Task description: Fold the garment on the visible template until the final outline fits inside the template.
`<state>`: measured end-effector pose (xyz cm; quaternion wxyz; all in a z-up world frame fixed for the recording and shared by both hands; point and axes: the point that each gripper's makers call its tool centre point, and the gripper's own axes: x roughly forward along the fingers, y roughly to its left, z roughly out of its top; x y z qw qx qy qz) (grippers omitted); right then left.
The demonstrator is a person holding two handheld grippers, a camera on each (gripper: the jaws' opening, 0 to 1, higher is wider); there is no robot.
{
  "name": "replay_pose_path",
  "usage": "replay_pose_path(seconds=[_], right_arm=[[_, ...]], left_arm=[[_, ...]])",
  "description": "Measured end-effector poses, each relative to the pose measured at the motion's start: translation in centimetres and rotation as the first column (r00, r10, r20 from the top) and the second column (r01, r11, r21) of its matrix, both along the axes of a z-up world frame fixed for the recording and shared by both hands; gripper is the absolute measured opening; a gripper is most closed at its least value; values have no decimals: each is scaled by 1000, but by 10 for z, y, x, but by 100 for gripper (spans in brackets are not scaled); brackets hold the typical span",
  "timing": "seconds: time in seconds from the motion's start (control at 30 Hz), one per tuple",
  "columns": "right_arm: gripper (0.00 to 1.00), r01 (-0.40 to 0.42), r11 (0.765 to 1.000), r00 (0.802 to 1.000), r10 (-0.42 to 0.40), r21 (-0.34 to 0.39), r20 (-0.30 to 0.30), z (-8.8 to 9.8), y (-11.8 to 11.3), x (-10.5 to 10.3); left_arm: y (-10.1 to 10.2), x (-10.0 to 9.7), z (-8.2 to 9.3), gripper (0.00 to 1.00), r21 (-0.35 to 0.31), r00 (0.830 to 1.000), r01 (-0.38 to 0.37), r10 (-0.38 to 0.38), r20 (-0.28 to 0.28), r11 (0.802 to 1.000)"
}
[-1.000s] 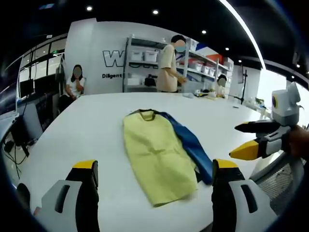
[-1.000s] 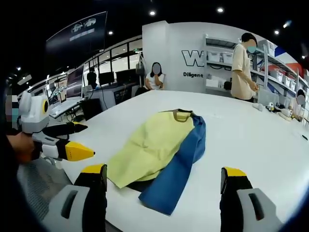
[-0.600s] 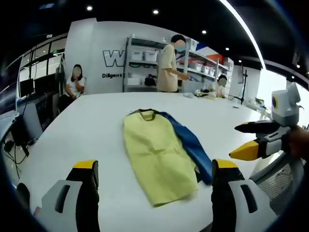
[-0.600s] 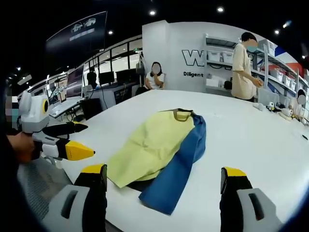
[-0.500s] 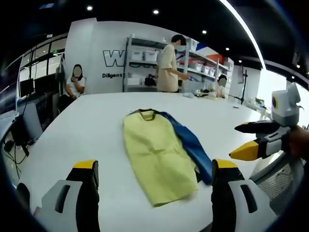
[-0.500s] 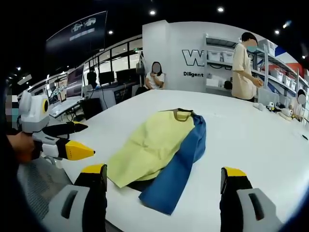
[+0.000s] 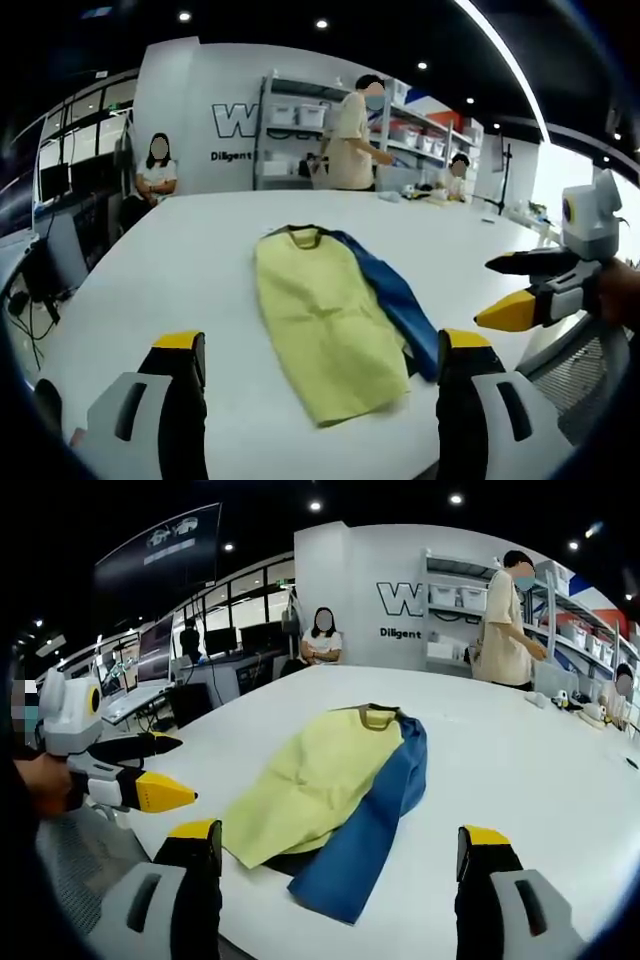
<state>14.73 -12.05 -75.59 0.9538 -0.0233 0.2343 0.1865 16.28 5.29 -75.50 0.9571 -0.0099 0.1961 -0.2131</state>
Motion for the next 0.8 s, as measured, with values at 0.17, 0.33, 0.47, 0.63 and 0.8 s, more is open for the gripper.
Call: replay_pose_path(seconds=[0.17, 0.33, 0.47, 0.63, 0.8], right_arm=[[99, -1, 1000, 1000, 1, 0, -2, -1, 0, 0], [99, -3, 1000, 1000, 3, -2, -6, -1, 0, -1], [99, -2, 1000, 1000, 2, 0, -6, -1, 0, -1], [99, -2, 1000, 1000, 2, 2, -8, -1, 0, -1], [96, -4, 1000, 1000, 4, 1, -12, -2, 1, -1]], left_arm=[[0, 1, 0, 91, -1, 1000, -1, 1, -3, 1000], [0, 1, 0, 91, -2, 1000, -2, 2, -3, 1000], [0, 1, 0, 91, 0, 1000, 0, 0, -3, 1000], [-1, 0, -1, 90, 1, 1000, 3, -3, -4, 1000], [-2, -1, -2, 86, 3, 1000, 8, -8, -11, 1000]])
